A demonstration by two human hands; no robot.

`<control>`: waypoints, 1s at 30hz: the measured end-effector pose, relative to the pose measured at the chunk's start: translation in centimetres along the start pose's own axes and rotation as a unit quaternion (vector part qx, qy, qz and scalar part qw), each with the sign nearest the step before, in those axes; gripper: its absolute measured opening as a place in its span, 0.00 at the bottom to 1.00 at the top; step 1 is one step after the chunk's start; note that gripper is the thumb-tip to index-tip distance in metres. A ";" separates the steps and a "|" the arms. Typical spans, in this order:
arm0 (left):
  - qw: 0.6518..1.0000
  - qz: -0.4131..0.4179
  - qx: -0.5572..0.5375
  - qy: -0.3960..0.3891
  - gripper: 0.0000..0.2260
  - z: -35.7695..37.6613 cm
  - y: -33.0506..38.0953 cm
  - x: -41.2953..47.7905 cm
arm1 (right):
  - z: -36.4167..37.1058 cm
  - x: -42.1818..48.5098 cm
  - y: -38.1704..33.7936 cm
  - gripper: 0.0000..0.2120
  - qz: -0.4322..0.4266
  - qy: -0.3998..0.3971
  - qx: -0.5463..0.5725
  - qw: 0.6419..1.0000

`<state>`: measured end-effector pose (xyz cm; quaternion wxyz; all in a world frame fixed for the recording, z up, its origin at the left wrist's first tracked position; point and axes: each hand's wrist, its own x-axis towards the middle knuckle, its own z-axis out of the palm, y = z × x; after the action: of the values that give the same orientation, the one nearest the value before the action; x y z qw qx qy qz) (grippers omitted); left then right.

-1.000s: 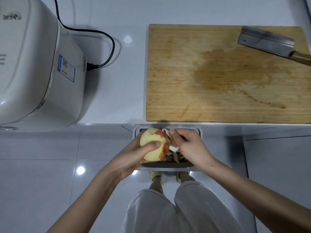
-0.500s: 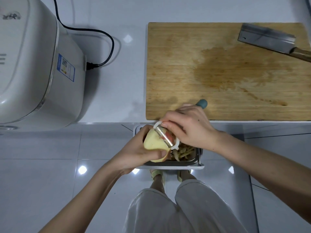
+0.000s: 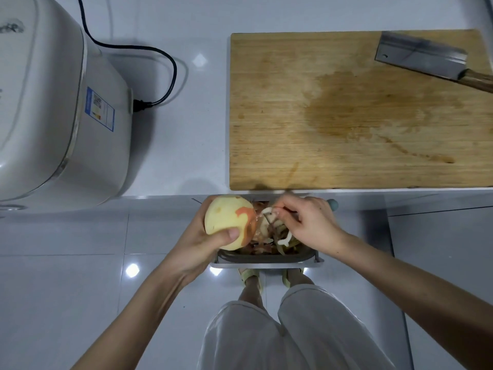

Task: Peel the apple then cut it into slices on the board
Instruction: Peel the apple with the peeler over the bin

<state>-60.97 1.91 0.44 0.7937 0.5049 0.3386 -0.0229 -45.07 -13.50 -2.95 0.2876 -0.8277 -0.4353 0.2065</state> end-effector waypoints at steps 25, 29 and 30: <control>0.989 0.074 0.129 0.002 0.31 0.0 0.5 0.5 | -0.2 0.9 -2.0 0.09 0.195 -0.069 0.140 0.968; 0.972 0.126 0.197 0.018 0.34 0.9 -0.5 0.7 | -0.6 1.2 -3.3 0.18 0.442 -0.182 0.576 0.663; 0.968 0.138 0.208 0.018 0.35 1.2 -0.9 0.9 | -0.5 1.2 -3.4 0.22 0.457 -0.186 0.617 0.613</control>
<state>-60.03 0.79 -0.47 0.6605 0.7010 0.2677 0.0256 -46.20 -11.12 -0.42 0.5119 -0.4907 0.1853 0.6803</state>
